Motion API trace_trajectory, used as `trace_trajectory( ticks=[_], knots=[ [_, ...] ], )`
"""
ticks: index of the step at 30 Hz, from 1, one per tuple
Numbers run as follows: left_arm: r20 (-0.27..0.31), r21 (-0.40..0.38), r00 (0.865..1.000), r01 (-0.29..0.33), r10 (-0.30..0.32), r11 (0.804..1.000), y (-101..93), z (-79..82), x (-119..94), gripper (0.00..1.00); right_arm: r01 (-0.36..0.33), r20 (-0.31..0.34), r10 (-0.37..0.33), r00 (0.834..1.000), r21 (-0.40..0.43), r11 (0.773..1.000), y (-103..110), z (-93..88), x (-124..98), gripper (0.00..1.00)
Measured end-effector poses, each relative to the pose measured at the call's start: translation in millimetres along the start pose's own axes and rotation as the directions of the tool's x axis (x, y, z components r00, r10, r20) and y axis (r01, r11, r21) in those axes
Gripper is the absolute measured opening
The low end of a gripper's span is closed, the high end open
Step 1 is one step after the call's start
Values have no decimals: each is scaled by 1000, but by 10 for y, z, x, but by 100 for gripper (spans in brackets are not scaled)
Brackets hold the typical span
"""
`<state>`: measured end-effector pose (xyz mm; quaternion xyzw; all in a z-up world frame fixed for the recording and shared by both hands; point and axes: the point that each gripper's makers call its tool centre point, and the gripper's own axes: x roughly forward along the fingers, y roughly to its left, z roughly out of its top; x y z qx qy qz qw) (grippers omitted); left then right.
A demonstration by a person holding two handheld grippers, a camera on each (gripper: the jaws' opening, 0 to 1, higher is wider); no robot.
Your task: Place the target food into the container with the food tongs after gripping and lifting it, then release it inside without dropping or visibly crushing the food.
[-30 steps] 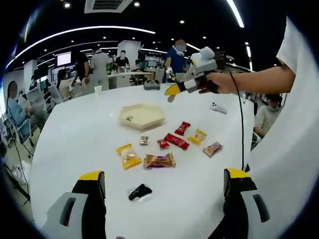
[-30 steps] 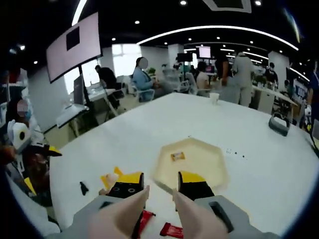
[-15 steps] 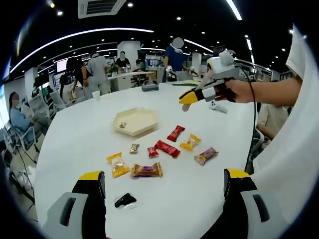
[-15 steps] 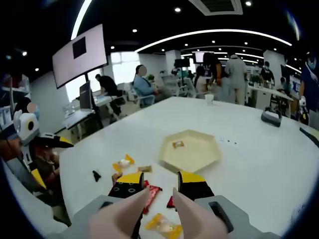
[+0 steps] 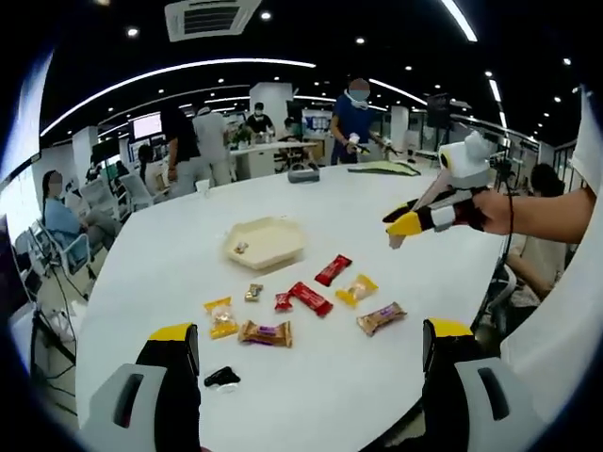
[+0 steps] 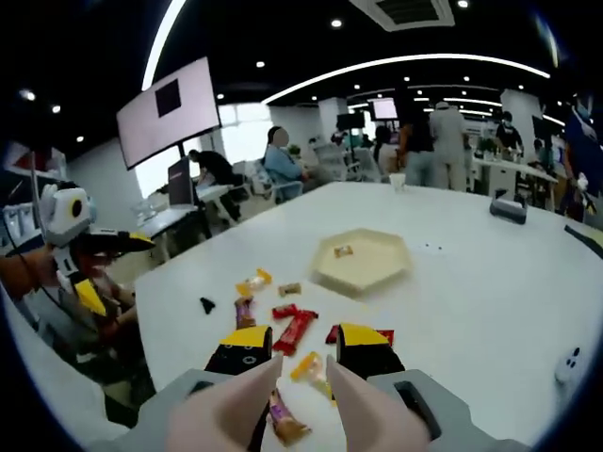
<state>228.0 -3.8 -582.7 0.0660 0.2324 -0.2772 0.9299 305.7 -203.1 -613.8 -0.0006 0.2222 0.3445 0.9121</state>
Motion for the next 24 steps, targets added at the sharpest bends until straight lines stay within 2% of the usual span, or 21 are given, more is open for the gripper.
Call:
trace_trajectory(
  ticks=[2,5,7,10,15,24],
  knots=[
    [-11,-10,1000,2,-3,1000,-46,-3,-22,99,4,5,-4,1000,21,1000,27,-22,-87,26],
    [-16,23,1000,-1,1,1000,-74,1,-29,99,1,18,-1,1000,17,1000,61,-47,-194,26],
    [-13,-1,1000,0,0,1000,-70,-9,-46,99,4,15,-4,1000,24,1000,56,-88,-233,26],
    [-7,-8,1000,9,-9,1000,-107,-22,-105,99,10,15,-10,1000,33,999,63,-126,-265,26],
    [-37,1,999,15,-15,1000,-85,-143,-161,99,20,7,-21,1000,51,998,144,-146,-254,26],
    [-27,33,997,67,-66,997,240,-186,-215,99,74,-13,-74,997,51,996,342,-28,-30,26]
  ],
)
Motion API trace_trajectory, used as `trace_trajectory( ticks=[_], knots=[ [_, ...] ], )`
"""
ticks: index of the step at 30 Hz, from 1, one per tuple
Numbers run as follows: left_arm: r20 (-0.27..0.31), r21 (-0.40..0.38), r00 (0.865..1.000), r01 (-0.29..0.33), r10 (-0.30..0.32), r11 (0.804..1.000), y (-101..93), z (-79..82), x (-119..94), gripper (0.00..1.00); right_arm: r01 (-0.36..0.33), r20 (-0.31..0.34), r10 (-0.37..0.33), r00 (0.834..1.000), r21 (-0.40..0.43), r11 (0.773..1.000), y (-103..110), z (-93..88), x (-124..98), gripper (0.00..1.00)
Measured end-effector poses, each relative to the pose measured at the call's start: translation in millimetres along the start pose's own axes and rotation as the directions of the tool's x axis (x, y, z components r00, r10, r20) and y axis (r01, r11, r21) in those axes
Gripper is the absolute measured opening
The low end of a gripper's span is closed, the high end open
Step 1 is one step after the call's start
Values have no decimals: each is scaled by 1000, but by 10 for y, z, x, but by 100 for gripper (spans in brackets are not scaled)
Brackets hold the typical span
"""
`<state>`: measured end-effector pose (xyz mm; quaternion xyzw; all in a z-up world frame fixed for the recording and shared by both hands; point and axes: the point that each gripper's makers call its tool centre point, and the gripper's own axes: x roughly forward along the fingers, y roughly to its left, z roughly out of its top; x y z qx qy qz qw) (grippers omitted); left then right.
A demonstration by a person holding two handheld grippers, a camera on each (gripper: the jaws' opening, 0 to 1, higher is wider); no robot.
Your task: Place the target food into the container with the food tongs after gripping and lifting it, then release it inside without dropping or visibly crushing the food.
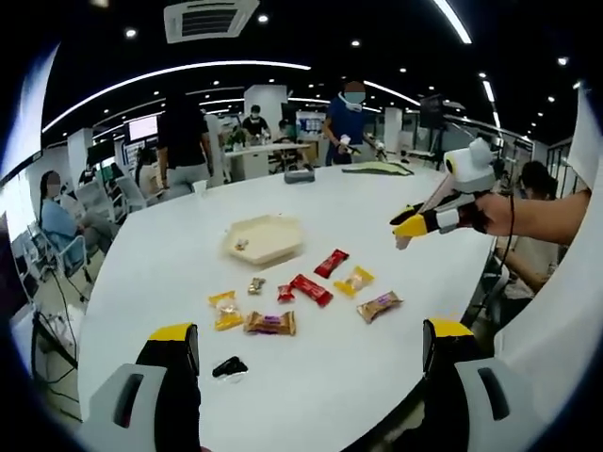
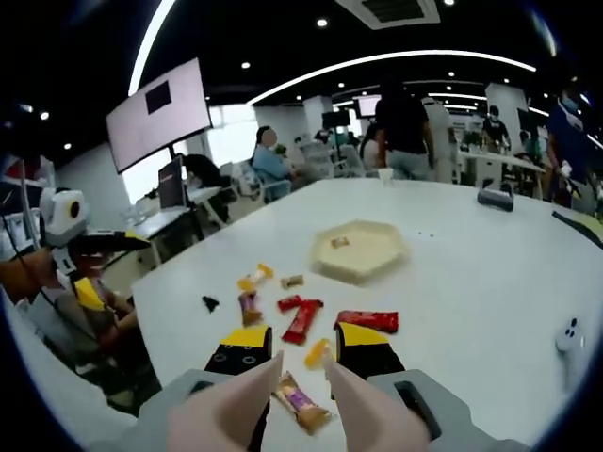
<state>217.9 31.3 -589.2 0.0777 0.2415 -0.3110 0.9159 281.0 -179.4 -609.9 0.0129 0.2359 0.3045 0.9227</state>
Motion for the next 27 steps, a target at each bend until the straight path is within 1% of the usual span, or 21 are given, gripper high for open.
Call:
trace_trajectory(
  ticks=[1,2,3,4,7,8,10,11,12,14,15,16,19,21,23,25,27],
  knots=[
    [-14,18,1000,13,-13,1000,43,-38,-35,99,9,1,-9,1000,6,1000,58,24,17,26],
    [-14,23,1000,16,-15,1000,60,-43,-49,99,12,5,-12,1000,7,1000,74,35,28,26],
    [0,31,1000,31,-31,999,138,-61,-89,99,19,4,-19,1000,8,1000,128,45,73,26],
    [-2,30,999,41,-41,999,178,-88,-99,99,34,-14,-34,999,12,999,162,31,116,26],
    [2,21,998,60,-60,998,349,-163,-127,99,63,-5,-63,998,28,998,261,93,185,26],
    [7,21,997,72,-72,997,381,-171,-136,99,70,0,-70,998,39,997,268,106,212,26],
    [10,29,996,91,-91,995,464,-193,-140,99,102,-5,-101,995,34,994,272,112,280,26],
    [4,30,995,101,-101,994,489,-210,-143,99,122,-15,-121,992,45,992,263,103,294,26],
    [2,38,993,115,-116,993,516,-217,-164,99,142,-6,-142,990,62,988,259,129,321,26],
    [10,59,990,137,-138,989,548,-224,-172,99,149,-1,-149,989,73,986,268,132,356,26],
    [6,59,991,136,-136,989,569,-240,-168,99,167,-16,-166,986,69,984,265,112,370,26],
    [-2,53,991,133,-133,990,649,-294,-162,99,172,-16,-172,985,67,983,276,117,371,25],
    [1,29,988,157,-157,987,645,-309,-157,99,175,-11,-175,985,81,981,299,137,381,26],
    [-8,34,986,165,-165,986,646,-331,-123,99,186,-18,-185,983,76,980,267,131,401,26],
    [-18,30,987,160,-160,987,689,-343,-55,99,185,-27,-184,983,88,979,223,134,449,26],
    [2,11,987,159,-159,987,693,-277,-19,99,180,-29,-178,984,81,980,183,163,505,26],
    [2,5,989,150,-150,989,700,-219,37,99,166,-25,-164,986,77,983,149,213,559,26]
  ],
)
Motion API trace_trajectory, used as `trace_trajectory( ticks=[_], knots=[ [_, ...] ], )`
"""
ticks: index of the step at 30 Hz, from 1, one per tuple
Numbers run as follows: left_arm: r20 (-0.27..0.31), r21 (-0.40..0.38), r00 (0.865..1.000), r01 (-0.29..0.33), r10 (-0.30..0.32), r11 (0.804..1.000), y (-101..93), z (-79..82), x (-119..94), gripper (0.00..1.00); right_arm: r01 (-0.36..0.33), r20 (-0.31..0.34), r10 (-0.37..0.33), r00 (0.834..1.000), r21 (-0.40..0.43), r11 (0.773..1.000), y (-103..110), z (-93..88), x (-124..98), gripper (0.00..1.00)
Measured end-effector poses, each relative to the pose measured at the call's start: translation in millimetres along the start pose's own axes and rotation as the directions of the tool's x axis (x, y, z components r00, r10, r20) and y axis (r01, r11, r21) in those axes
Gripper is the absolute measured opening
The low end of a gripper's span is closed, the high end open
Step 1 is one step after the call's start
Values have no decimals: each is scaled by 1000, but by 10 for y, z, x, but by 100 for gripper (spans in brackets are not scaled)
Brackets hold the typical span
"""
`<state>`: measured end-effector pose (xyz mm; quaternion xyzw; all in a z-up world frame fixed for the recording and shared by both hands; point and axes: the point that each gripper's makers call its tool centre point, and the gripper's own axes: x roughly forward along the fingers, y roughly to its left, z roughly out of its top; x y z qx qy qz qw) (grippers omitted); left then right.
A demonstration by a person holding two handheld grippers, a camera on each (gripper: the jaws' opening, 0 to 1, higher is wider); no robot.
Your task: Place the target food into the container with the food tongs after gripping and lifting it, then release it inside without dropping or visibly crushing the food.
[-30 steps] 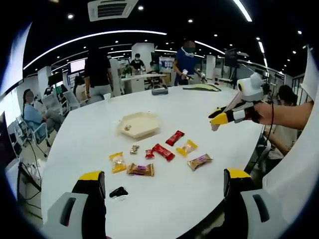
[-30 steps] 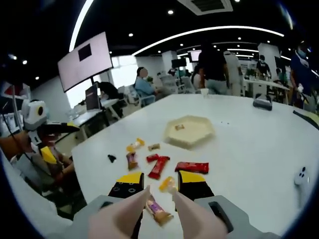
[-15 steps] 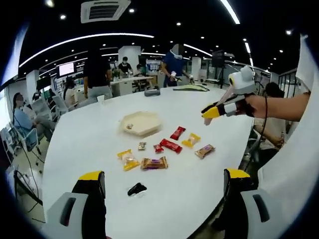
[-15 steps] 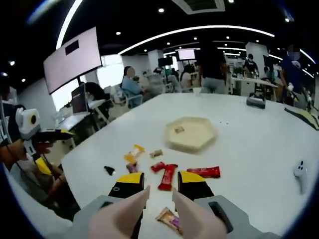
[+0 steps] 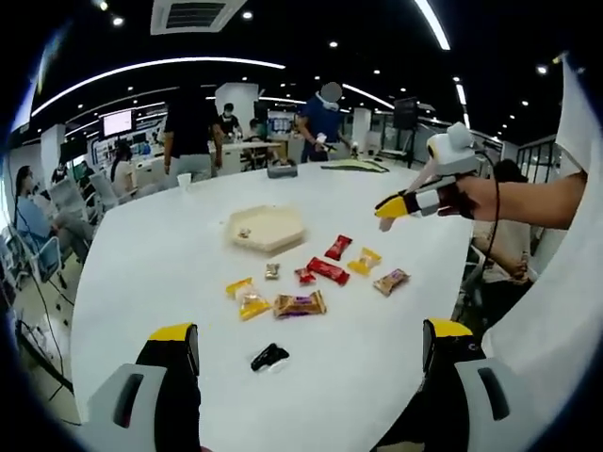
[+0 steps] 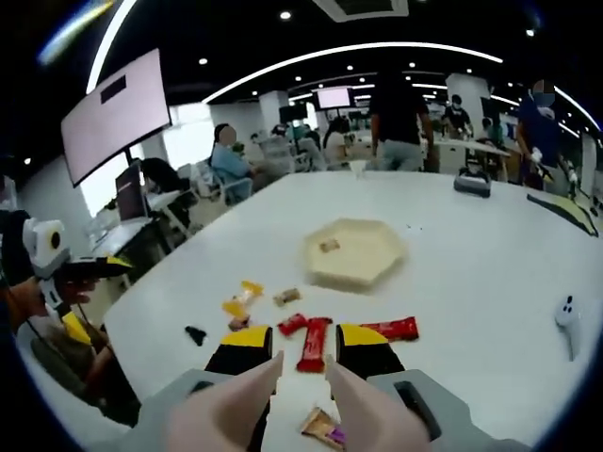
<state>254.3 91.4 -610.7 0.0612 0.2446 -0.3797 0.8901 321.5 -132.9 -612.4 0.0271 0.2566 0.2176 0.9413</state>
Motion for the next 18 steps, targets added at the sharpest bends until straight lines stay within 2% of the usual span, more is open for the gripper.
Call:
trace_trajectory(
  ticks=[5,9,11,15,18],
  knots=[
    [-12,10,1000,-28,28,1000,42,87,61,99,-42,21,42,999,13,999,-70,134,166,26],
    [-26,16,998,-63,63,998,77,160,113,99,-78,22,79,997,-20,997,-92,173,238,26],
    [-20,19,996,-89,89,996,92,203,152,99,-104,25,104,994,-24,994,-153,164,324,26],
    [-24,-13,993,-120,119,993,66,189,235,99,-139,9,140,990,-36,990,-183,108,409,26],
    [-32,-20,991,-130,129,991,22,174,265,99,-168,-33,166,986,-59,984,-179,36,448,26]
  ],
)
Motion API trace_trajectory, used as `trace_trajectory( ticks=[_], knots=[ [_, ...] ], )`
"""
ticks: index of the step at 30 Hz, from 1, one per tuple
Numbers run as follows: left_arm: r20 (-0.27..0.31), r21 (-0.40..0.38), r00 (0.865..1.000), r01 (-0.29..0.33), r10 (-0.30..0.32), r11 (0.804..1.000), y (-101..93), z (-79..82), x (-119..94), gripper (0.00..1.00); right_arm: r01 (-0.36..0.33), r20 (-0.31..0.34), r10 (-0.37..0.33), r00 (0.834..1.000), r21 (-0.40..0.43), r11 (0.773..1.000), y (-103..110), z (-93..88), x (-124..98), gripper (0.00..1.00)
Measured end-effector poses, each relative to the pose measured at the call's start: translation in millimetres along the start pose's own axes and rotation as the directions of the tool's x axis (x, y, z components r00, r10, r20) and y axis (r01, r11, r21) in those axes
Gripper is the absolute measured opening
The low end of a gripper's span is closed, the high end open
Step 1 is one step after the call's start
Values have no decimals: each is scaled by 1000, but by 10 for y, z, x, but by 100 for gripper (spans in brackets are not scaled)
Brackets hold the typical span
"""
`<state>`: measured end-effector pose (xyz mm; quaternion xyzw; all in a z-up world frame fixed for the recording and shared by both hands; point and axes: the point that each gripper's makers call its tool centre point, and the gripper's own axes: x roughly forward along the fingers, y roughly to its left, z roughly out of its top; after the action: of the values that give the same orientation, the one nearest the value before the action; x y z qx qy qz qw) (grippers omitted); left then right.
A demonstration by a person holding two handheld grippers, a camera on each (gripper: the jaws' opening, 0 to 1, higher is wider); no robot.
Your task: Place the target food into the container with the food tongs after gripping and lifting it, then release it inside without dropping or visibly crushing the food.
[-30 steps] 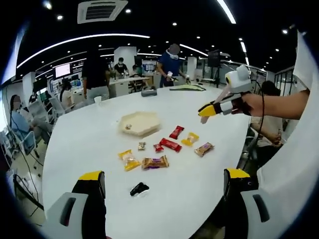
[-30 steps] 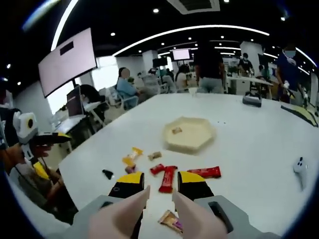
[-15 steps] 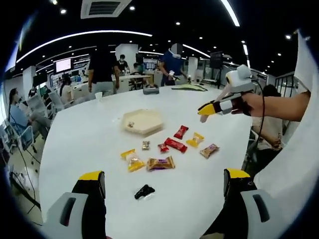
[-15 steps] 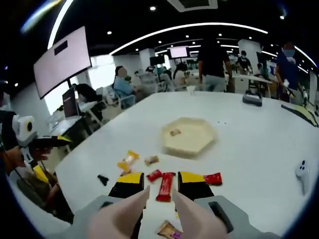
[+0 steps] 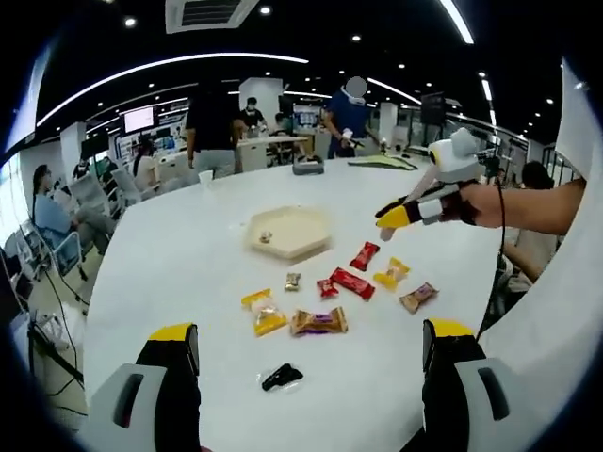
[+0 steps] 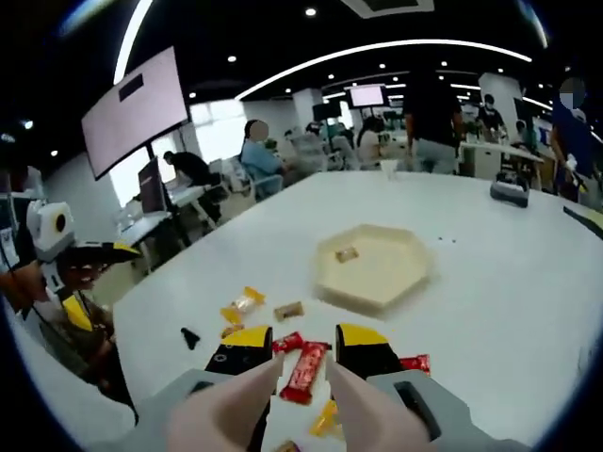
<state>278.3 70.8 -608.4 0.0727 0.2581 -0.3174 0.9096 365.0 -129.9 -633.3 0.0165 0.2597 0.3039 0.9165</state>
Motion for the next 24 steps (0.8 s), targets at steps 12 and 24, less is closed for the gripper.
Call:
trace_trajectory(
  ticks=[12,24],
  knots=[
    [-22,-9,1000,-18,18,1000,29,-19,70,99,-57,-17,56,998,-67,996,-85,49,184,25],
    [-60,-12,998,10,-11,1000,-151,-196,31,99,-116,-48,110,993,-150,982,-42,58,383,25]
  ],
)
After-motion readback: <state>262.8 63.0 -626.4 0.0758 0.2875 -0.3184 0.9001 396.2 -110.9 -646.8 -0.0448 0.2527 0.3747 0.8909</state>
